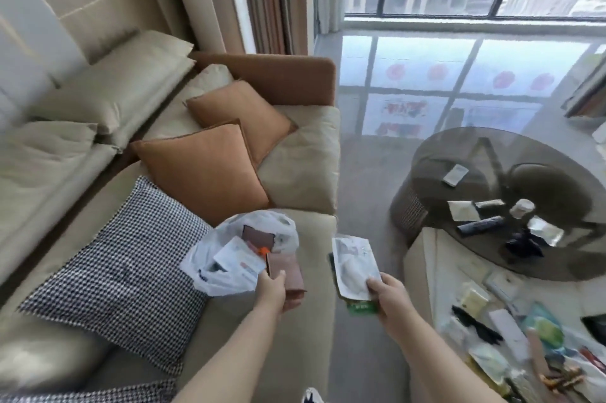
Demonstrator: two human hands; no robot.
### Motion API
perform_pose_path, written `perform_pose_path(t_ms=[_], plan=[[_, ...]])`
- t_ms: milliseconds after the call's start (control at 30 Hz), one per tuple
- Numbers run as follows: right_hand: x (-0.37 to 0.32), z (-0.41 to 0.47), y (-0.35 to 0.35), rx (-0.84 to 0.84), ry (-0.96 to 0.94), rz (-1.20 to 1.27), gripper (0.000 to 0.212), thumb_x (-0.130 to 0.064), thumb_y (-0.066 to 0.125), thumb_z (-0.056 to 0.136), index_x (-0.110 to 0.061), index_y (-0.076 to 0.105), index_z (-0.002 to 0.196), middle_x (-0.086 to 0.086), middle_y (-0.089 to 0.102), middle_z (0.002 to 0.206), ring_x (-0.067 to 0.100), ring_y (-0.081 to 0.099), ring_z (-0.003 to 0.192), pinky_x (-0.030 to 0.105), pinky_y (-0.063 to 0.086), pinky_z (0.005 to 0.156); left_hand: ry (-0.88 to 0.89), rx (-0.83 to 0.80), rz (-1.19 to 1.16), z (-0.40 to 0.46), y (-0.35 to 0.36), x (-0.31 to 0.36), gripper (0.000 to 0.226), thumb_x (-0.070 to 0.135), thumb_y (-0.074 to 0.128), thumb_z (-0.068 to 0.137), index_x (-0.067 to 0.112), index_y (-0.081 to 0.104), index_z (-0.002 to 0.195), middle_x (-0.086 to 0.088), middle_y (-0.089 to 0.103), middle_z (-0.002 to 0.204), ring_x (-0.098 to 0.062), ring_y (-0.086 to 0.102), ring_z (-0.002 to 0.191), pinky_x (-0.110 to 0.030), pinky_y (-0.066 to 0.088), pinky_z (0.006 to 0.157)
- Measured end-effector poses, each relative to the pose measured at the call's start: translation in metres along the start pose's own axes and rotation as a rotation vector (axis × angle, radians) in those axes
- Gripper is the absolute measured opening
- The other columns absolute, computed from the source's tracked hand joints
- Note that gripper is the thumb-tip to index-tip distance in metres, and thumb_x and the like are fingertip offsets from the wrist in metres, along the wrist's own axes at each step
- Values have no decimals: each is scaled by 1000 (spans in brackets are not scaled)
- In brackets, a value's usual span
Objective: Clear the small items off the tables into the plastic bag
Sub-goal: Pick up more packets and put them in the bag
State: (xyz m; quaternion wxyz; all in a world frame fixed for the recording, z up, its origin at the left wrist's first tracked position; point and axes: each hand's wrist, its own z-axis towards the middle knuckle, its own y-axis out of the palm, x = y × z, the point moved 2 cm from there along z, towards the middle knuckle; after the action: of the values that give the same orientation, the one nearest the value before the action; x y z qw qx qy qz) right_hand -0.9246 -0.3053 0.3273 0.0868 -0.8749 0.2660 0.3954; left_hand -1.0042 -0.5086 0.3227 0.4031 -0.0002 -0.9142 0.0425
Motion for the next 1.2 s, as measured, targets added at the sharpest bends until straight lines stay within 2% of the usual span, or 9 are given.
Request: perform_pose_path(t_ms=[133, 300, 400, 567, 667, 767, 1000, 1133, 1200], plan=[[-11, 25, 53, -102, 54, -97, 19, 10, 43, 87, 2, 60, 83, 13, 58, 68, 27, 52, 62, 40, 46, 65, -42, 115, -84, 24, -33, 6, 34, 6, 37, 97, 5, 39, 131, -24, 54, 123, -40, 64, 78, -32, 53, 38], [-26, 67, 117, -179, 140, -268, 27, 11, 43, 81, -6, 47, 61, 7, 42, 56, 20, 41, 53, 26, 37, 50, -73, 232, -107, 48, -62, 25, 28, 3, 35, 94, 8, 40, 121, -14, 57, 93, -31, 64, 60, -30, 53, 38], [-35, 101, 154, -215, 146, -382, 17, 11, 46, 80, -1, 53, 71, 10, 48, 64, 23, 49, 58, 25, 46, 49, -79, 276, -64, 75, -73, 35, 36, 0, 40, 91, 6, 43, 126, -21, 59, 112, -31, 66, 72, -27, 51, 39], [-29, 159, 212, -226, 136, -617, 11, 4, 47, 83, -6, 51, 83, 18, 59, 92, 37, 63, 93, 49, 54, 86, -139, 353, 32, 145, -79, 31, 37, 4, 46, 91, 10, 49, 127, -14, 62, 108, -27, 66, 85, -27, 54, 53], [-13, 191, 238, -270, 189, -742, 17, -1, 44, 91, -10, 48, 78, 6, 52, 81, 22, 59, 77, 34, 55, 72, -222, 401, 61, 187, -76, 17, 37, 3, 41, 92, 9, 47, 128, -15, 61, 109, -29, 66, 88, -32, 58, 64], [3, 217, 257, -316, 181, -821, 26, -10, 43, 93, -6, 52, 118, 8, 57, 97, 21, 52, 82, 27, 49, 67, -276, 445, 125, 217, -74, 4, 42, 0, 34, 92, 9, 44, 132, -15, 61, 110, -28, 64, 86, -33, 55, 66], [17, 250, 269, -382, 239, -923, 35, -10, 43, 92, -12, 49, 126, 10, 55, 96, 28, 56, 86, 32, 50, 74, -297, 482, 223, 236, -86, -17, 53, 3, 29, 95, 16, 31, 146, -9, 48, 139, -28, 53, 116, -32, 44, 84], [10, 251, 258, -338, 215, -871, 44, -4, 35, 94, -12, 40, 137, 13, 51, 118, 27, 51, 94, 37, 49, 81, -313, 462, 230, 226, -93, -19, 51, 3, 31, 93, 17, 41, 141, -8, 55, 133, -27, 54, 113, -35, 46, 94], [1, 239, 253, -349, 231, -829, 42, -1, 38, 92, -9, 46, 132, 12, 51, 108, 25, 53, 91, 35, 46, 72, -310, 433, 223, 217, -92, -16, 53, 0, 35, 90, 15, 43, 139, -11, 57, 130, -29, 56, 114, -39, 46, 99]])
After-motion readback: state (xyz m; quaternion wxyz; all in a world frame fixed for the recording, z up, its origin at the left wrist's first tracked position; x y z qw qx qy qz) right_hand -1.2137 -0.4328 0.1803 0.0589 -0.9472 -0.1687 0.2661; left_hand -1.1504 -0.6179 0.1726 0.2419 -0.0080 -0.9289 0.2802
